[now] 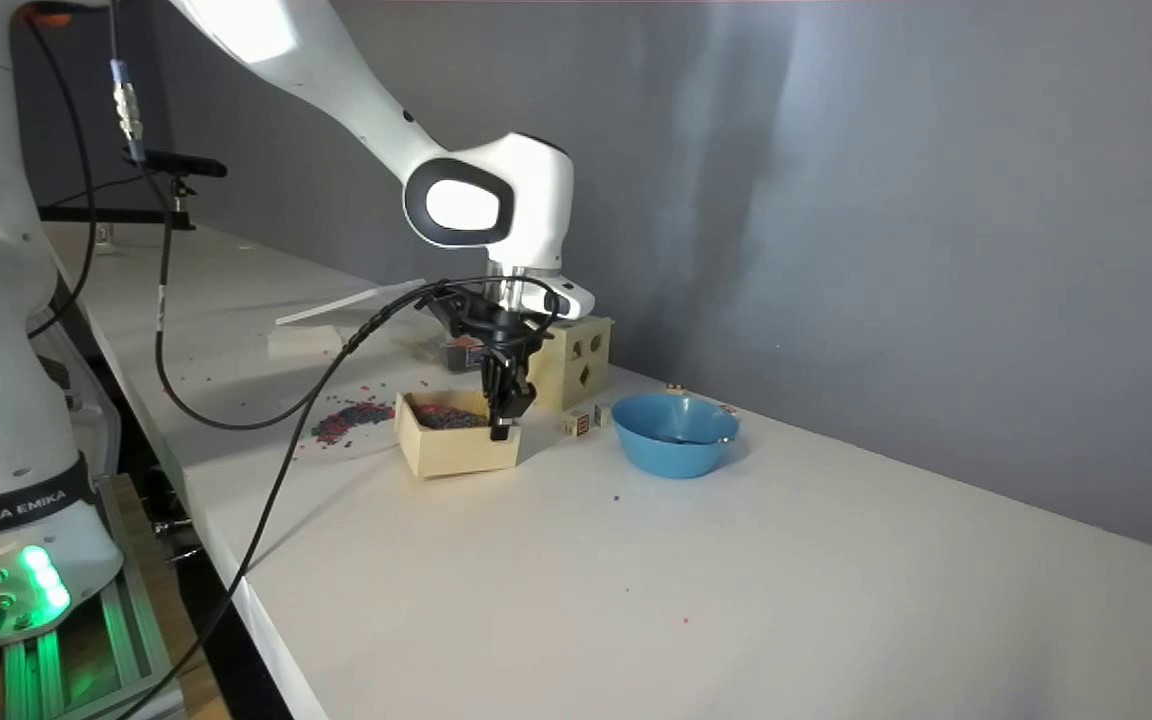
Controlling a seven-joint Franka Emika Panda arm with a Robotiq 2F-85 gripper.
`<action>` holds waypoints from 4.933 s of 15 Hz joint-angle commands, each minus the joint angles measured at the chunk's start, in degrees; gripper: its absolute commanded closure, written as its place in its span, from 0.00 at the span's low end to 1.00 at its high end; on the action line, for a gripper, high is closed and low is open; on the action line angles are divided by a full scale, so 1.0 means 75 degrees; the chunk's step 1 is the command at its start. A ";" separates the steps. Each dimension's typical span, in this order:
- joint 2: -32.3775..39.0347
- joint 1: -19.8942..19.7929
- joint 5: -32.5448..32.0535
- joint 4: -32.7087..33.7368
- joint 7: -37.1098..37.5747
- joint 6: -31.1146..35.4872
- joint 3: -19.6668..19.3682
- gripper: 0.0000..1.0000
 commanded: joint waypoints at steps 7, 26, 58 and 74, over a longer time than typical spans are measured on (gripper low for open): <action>0.0003 -0.0012 -0.0004 0.0015 0.0004 -0.0022 0.0011 0.93; 0.0003 -0.0012 -0.0004 0.0017 0.0004 -0.0025 0.0011 0.93; 0.0003 -0.0012 -0.0004 0.0017 0.0003 -0.0026 0.0011 0.93; -0.0454 -0.0197 0.1342 0.0967 -0.0096 0.0111 -0.0066 0.98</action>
